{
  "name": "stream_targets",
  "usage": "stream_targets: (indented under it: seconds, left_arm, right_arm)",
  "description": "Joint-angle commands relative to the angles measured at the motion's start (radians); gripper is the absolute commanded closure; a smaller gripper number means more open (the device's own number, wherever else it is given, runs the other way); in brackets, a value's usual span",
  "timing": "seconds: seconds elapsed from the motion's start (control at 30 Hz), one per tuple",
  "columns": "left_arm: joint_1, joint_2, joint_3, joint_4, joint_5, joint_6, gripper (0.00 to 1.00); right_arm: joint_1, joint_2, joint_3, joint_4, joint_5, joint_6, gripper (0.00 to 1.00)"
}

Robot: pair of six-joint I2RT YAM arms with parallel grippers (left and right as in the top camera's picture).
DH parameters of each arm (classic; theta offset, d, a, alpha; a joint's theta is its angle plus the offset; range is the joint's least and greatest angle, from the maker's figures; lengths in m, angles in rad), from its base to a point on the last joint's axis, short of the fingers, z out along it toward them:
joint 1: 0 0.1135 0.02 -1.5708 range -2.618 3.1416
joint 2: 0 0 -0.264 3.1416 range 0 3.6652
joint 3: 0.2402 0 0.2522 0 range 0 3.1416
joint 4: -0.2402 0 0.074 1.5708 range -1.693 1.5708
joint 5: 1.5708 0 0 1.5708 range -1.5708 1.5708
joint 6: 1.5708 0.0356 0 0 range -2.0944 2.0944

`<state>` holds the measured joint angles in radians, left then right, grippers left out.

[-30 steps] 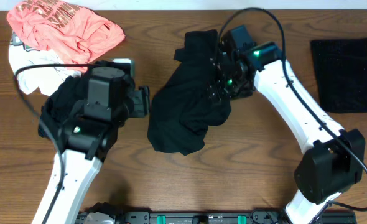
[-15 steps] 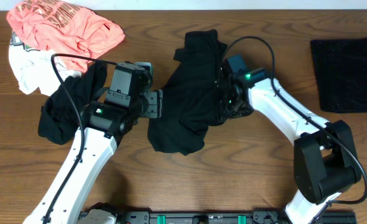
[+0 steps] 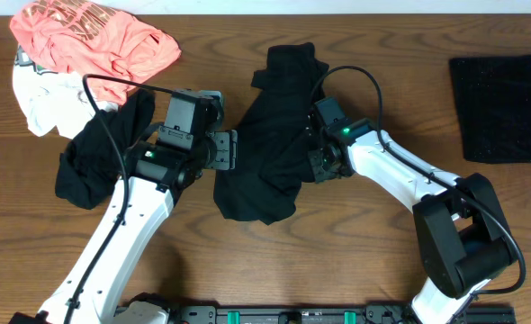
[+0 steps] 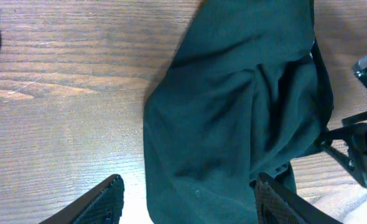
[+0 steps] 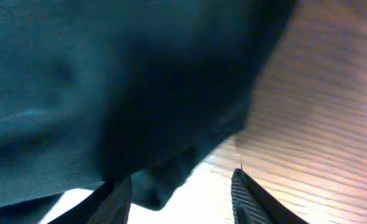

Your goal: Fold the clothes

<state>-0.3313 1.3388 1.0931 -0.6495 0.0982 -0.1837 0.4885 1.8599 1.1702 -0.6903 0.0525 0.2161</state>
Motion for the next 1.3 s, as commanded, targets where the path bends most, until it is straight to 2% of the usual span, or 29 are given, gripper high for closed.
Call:
stream_targets:
  seconds: [0.0,0.5,0.8,0.9,0.97,1.0,1.27]
  left_arm:
    - [-0.002,0.008,0.011,0.0,0.0,-0.006,0.32]
    - [-0.002,0.008,0.011,0.0,0.0,-0.006,0.32]
    - [-0.002,0.008,0.011,0.0,0.0,-0.006,0.32]
    - [-0.002,0.008,0.011,0.0,0.0,-0.006,0.32]
    - [-0.002,0.008,0.011,-0.001,0.0,-0.006,0.32]
    - [-0.002,0.008,0.011,-0.001,0.0,-0.006,0.32]
    - [-0.002,0.008,0.011,0.0,0.0,-0.006,0.32]
  right_arm:
    - [0.006,-0.003,-0.007,0.004,0.105,-0.008,0.52]
    - [0.003,0.035,-0.007,0.052,0.044,-0.01,0.55]
    - [0.003,0.056,-0.007,0.052,0.045,0.001,0.72]
    - [0.003,0.056,-0.007,0.051,0.045,0.001,0.83]
    - [0.003,0.056,-0.007,0.052,0.057,0.001,0.96]
    - [0.002,0.056,-0.007,0.051,0.074,0.001,0.99]
    - [-0.077,0.0,0.1,-0.055,0.183,-0.012,0.99]
